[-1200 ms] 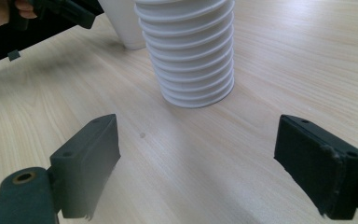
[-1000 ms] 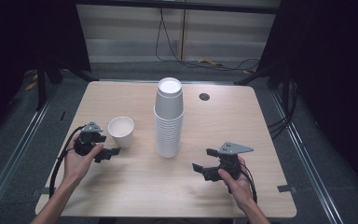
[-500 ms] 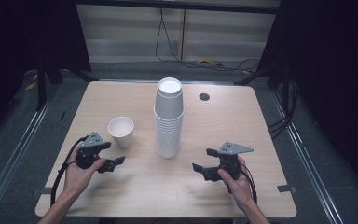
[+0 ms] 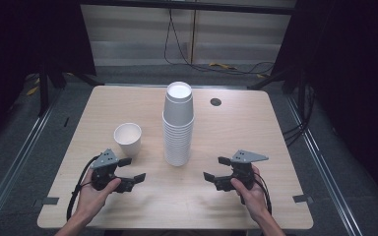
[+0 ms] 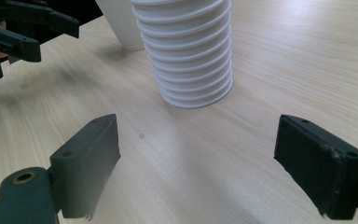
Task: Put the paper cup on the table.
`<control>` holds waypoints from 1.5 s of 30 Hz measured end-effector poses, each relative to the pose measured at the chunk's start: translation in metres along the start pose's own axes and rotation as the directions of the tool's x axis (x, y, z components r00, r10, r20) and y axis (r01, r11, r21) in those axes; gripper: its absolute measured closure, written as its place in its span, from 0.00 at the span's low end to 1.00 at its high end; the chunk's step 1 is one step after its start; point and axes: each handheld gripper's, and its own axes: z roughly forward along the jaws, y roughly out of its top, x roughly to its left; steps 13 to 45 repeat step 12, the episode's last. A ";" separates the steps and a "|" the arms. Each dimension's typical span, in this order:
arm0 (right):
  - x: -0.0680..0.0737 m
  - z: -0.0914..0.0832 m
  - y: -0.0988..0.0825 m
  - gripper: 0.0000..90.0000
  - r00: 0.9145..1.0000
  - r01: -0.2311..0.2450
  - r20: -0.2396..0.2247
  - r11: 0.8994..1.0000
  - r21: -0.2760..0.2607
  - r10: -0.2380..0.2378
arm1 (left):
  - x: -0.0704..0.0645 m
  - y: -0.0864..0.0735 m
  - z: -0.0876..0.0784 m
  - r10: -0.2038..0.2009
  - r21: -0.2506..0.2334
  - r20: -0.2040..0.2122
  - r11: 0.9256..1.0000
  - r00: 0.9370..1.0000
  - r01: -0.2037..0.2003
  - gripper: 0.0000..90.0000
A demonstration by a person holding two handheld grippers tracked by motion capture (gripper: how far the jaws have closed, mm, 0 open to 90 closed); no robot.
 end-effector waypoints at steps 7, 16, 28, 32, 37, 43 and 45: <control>0.001 0.002 -0.001 0.15 1.000 0.006 0.000 1.000 0.009 -0.006 | -0.013 -0.011 0.005 -0.011 -0.040 0.018 0.999 1.000 0.012 0.18; -0.002 0.003 -0.002 0.15 1.000 0.007 0.009 1.000 0.019 -0.007 | -0.012 -0.015 0.010 -0.015 -0.014 0.067 1.000 0.998 0.016 0.18; -0.002 0.003 -0.002 0.15 1.000 0.007 0.009 1.000 0.019 -0.007 | -0.012 -0.015 0.010 -0.015 -0.014 0.067 1.000 0.998 0.016 0.18; -0.002 0.003 -0.002 0.15 1.000 0.007 0.009 1.000 0.019 -0.007 | -0.012 -0.015 0.010 -0.015 -0.014 0.067 1.000 0.998 0.016 0.18; -0.002 0.003 -0.002 0.15 1.000 0.007 0.009 1.000 0.019 -0.007 | -0.012 -0.015 0.010 -0.015 -0.014 0.067 1.000 0.998 0.016 0.18; -0.002 0.003 -0.002 0.15 1.000 0.007 0.009 1.000 0.019 -0.007 | -0.012 -0.015 0.010 -0.015 -0.014 0.067 1.000 0.998 0.016 0.18; -0.002 0.003 -0.002 0.15 1.000 0.007 0.009 1.000 0.019 -0.007 | -0.012 -0.015 0.010 -0.015 -0.014 0.067 1.000 0.998 0.016 0.18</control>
